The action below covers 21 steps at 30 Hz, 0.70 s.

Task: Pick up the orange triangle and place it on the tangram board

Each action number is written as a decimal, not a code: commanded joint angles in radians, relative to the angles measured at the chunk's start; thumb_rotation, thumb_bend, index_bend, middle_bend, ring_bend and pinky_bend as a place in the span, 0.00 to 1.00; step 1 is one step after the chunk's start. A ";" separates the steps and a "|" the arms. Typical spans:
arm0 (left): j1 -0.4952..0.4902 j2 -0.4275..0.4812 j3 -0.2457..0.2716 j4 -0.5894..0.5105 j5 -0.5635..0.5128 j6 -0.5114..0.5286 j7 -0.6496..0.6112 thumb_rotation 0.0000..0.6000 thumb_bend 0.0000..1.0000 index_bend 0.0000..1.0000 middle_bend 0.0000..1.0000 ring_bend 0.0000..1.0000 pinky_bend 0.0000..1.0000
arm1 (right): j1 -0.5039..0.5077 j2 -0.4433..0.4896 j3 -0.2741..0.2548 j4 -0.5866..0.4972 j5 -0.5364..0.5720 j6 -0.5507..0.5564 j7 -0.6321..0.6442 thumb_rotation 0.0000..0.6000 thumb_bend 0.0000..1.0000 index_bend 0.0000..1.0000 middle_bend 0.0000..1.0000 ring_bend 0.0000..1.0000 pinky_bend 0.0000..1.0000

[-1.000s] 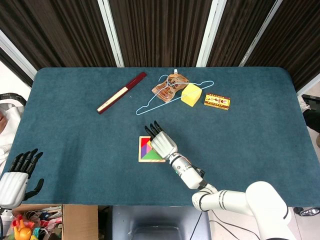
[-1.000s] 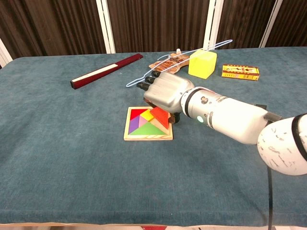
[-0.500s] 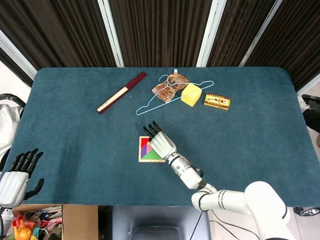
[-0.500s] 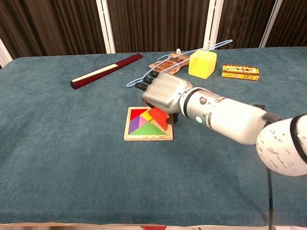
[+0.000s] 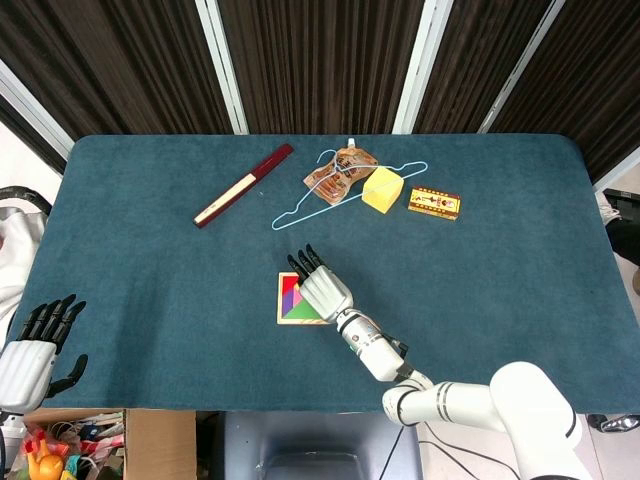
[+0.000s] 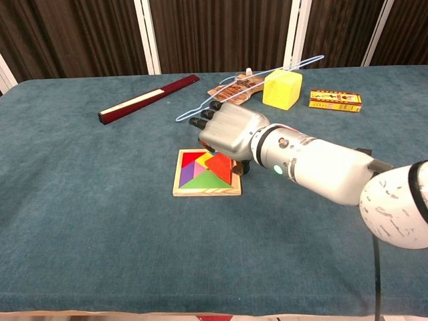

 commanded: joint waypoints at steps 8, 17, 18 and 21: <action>0.006 -0.011 0.005 0.009 0.005 0.007 0.006 1.00 0.44 0.00 0.00 0.00 0.07 | -0.008 0.040 0.010 -0.034 0.002 0.017 0.028 1.00 0.43 0.42 0.05 0.00 0.00; 0.002 -0.016 0.000 0.012 0.002 0.003 0.012 1.00 0.46 0.00 0.00 0.00 0.07 | -0.002 0.060 -0.003 -0.038 0.045 -0.004 0.000 1.00 0.59 0.44 0.05 0.00 0.00; 0.002 -0.016 0.001 0.012 0.003 0.004 0.013 1.00 0.46 0.00 0.00 0.00 0.07 | -0.001 0.057 -0.004 -0.036 0.046 -0.005 -0.001 1.00 0.59 0.44 0.05 0.00 0.00; 0.000 -0.016 0.001 0.012 0.001 -0.002 0.013 1.00 0.46 0.00 0.00 0.00 0.07 | 0.003 0.051 -0.007 -0.032 0.051 -0.008 -0.001 1.00 0.59 0.44 0.05 0.00 0.00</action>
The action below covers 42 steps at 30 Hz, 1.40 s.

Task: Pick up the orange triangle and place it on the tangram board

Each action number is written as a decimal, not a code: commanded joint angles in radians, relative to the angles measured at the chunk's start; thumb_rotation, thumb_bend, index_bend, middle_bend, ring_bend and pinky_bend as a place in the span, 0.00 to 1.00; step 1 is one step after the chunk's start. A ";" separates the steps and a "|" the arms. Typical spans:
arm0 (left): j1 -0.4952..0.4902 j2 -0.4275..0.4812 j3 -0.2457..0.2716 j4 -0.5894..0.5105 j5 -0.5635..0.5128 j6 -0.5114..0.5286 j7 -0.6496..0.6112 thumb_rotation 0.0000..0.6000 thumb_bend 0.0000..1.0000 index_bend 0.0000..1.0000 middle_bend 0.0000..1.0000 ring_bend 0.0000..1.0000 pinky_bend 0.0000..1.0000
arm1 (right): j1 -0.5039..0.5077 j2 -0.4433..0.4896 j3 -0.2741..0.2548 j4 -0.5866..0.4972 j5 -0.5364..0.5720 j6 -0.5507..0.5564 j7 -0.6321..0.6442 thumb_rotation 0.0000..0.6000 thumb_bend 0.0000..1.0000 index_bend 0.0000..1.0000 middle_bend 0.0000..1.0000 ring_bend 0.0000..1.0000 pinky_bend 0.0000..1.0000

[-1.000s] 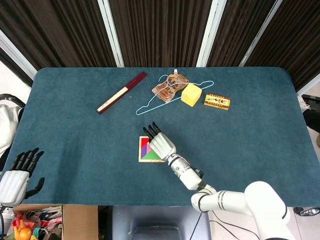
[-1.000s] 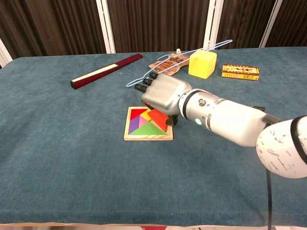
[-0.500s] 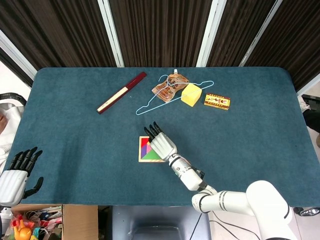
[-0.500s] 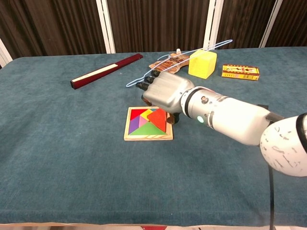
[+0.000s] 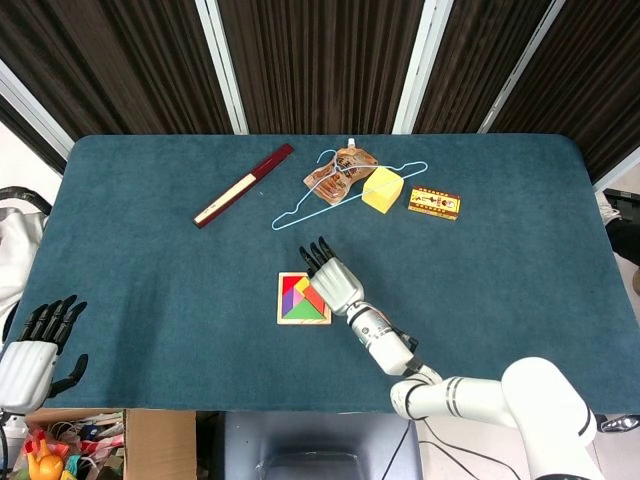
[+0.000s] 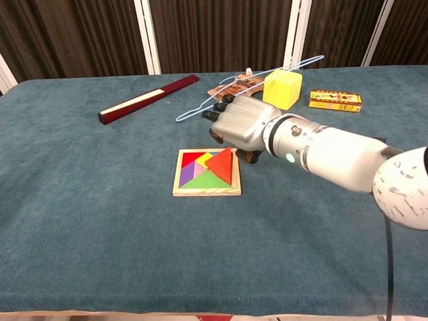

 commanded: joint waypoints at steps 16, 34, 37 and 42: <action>0.006 0.011 0.005 -0.012 -0.003 0.002 -0.004 1.00 0.46 0.00 0.00 0.00 0.07 | 0.011 -0.020 -0.021 0.001 0.021 -0.001 -0.019 1.00 0.59 0.47 0.05 0.00 0.00; -0.005 0.007 -0.004 -0.004 -0.015 -0.017 -0.008 1.00 0.46 0.00 0.00 0.00 0.07 | 0.011 0.000 -0.045 -0.046 0.008 0.014 -0.019 1.00 0.59 0.48 0.05 0.00 0.00; -0.004 0.007 -0.003 -0.003 -0.014 -0.013 -0.010 1.00 0.46 0.00 0.00 0.00 0.07 | 0.009 0.001 -0.043 -0.053 -0.002 0.022 -0.007 1.00 0.59 0.47 0.05 0.00 0.00; -0.002 0.012 -0.001 -0.003 -0.007 -0.007 -0.016 1.00 0.46 0.00 0.00 0.00 0.07 | -0.038 0.053 -0.045 -0.145 -0.058 0.103 0.063 1.00 0.57 0.26 0.03 0.00 0.00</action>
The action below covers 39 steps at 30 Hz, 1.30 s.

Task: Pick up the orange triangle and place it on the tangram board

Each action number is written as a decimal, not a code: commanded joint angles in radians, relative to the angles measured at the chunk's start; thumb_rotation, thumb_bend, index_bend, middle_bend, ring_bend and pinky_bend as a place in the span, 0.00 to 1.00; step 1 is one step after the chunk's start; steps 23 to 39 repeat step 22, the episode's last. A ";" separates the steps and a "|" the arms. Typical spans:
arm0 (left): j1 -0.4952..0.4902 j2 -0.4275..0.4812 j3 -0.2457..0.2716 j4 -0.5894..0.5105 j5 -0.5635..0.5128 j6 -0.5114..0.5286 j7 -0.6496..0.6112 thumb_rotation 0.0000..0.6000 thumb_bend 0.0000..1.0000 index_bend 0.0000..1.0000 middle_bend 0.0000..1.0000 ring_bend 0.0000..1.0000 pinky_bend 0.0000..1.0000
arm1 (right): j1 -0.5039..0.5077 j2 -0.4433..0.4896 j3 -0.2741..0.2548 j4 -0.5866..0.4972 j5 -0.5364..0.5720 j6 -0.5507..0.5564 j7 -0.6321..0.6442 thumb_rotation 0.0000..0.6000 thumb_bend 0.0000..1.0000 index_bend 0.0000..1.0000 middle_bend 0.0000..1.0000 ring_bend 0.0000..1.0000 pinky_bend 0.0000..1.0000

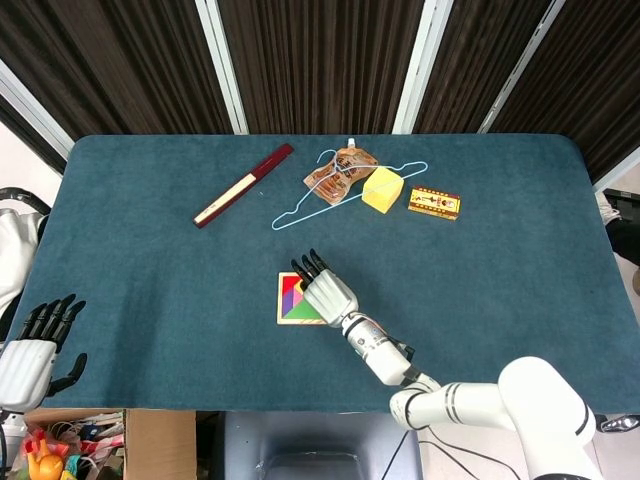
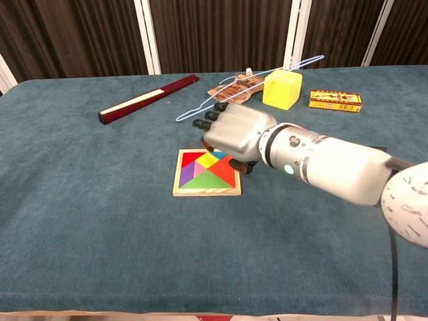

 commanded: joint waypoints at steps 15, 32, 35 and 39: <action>0.019 -0.030 0.008 0.015 0.047 0.056 0.054 1.00 0.46 0.00 0.00 0.00 0.07 | -0.736 0.518 -0.391 -0.450 -0.436 0.839 0.585 1.00 0.25 0.00 0.00 0.00 0.00; 0.027 -0.053 0.008 0.025 0.078 0.094 0.078 1.00 0.46 0.00 0.00 0.00 0.06 | -0.802 0.552 -0.338 -0.402 -0.448 0.832 0.699 1.00 0.25 0.00 0.00 0.00 0.00; 0.027 -0.053 0.008 0.025 0.078 0.094 0.078 1.00 0.46 0.00 0.00 0.00 0.06 | -0.802 0.552 -0.338 -0.402 -0.448 0.832 0.699 1.00 0.25 0.00 0.00 0.00 0.00; 0.027 -0.053 0.008 0.025 0.078 0.094 0.078 1.00 0.46 0.00 0.00 0.00 0.06 | -0.802 0.552 -0.338 -0.402 -0.448 0.832 0.699 1.00 0.25 0.00 0.00 0.00 0.00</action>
